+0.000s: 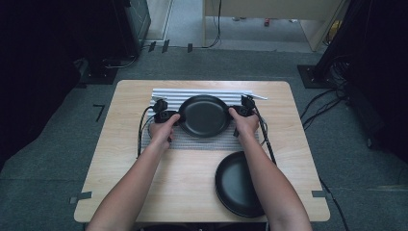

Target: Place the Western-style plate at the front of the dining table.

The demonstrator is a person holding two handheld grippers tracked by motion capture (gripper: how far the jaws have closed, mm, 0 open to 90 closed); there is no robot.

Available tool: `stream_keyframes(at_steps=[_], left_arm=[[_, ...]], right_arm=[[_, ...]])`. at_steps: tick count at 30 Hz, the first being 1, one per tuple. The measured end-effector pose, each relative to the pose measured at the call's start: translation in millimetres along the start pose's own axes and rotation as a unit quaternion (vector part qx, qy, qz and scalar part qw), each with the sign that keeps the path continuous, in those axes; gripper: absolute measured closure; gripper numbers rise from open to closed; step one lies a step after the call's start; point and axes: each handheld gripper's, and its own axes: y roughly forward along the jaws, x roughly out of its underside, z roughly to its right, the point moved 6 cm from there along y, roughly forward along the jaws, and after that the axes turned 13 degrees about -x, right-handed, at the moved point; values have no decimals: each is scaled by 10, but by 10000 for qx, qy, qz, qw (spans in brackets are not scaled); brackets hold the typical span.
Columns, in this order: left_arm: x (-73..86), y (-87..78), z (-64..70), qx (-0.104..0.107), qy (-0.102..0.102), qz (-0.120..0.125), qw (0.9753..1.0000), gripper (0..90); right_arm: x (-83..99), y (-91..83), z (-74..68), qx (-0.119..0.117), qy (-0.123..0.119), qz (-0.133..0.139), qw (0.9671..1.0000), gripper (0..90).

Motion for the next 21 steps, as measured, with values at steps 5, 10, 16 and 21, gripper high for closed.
stream_keyframes(at_steps=[5,10,16,21], left_arm=[[-11,-7,27,153,57,-61,9998,639],[-27,-75,31,122,227,54,9997,576],[-52,-272,9,159,341,262,9989,498],[-53,-465,7,208,470,390,9979,391]], right_arm=[[2,9,-20,20,-54,5,10000,748],[-26,-9,-86,24,-378,85,9992,647],[-145,-180,-204,202,-904,324,9952,586],[-162,-320,-309,-23,-1208,337,9921,547]])
